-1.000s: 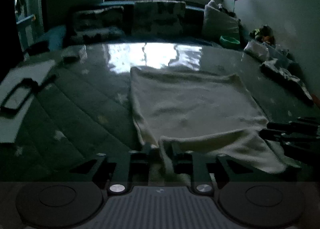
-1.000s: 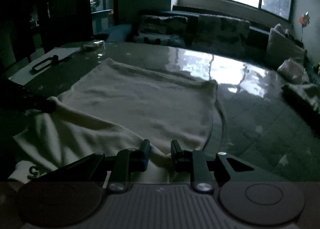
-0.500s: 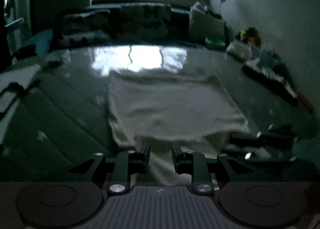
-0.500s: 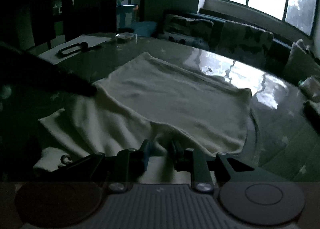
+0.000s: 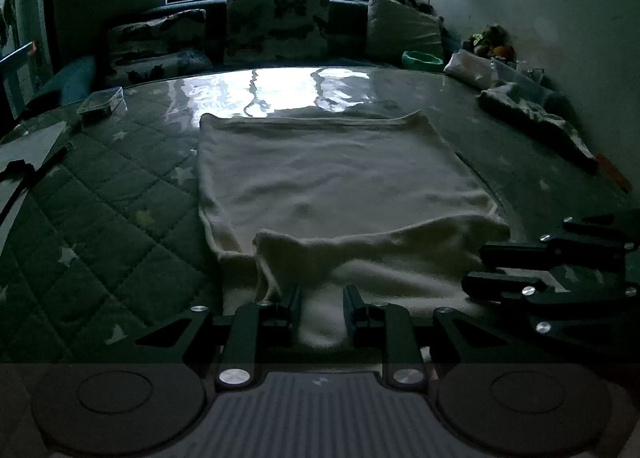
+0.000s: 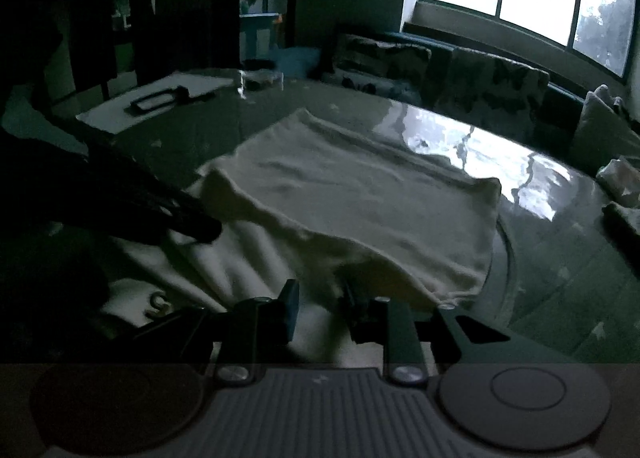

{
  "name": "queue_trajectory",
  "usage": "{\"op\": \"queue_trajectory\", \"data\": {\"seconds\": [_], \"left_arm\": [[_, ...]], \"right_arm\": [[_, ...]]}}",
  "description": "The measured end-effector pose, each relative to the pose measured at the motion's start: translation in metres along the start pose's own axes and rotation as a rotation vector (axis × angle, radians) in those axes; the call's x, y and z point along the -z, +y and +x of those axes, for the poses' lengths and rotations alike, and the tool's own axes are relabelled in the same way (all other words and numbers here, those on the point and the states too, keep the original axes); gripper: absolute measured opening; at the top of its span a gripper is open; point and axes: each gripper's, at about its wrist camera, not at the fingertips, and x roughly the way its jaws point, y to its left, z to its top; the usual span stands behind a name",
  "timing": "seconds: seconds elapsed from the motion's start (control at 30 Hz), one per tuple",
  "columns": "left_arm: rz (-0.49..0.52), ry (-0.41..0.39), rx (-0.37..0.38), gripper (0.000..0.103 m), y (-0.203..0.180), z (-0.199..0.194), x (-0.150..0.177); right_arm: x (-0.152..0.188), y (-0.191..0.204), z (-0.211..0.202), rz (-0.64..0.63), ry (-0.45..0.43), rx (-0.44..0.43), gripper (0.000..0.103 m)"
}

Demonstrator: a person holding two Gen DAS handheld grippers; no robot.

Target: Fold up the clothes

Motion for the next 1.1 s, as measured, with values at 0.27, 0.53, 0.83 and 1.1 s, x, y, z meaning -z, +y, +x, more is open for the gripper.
{"op": "queue_trajectory", "data": {"seconds": [0.27,0.53,0.83,1.1], "left_arm": [[0.024,0.005,-0.012,0.028,-0.005,-0.007,0.003],[0.069,0.002,-0.002,0.031,-0.011,-0.021,0.013],[0.178,-0.021,0.025,0.044,-0.016,-0.049,0.031],[0.254,-0.013,0.05,0.045,-0.023,-0.059,0.05]], "right_arm": [[0.008,-0.002,-0.002,0.046,0.007,-0.001,0.025],[0.014,0.002,-0.005,0.041,0.013,-0.002,0.029],[0.012,0.004,-0.031,-0.001,0.005,-0.011,0.036],[0.024,0.009,-0.04,-0.026,0.025,-0.023,0.036]]}}
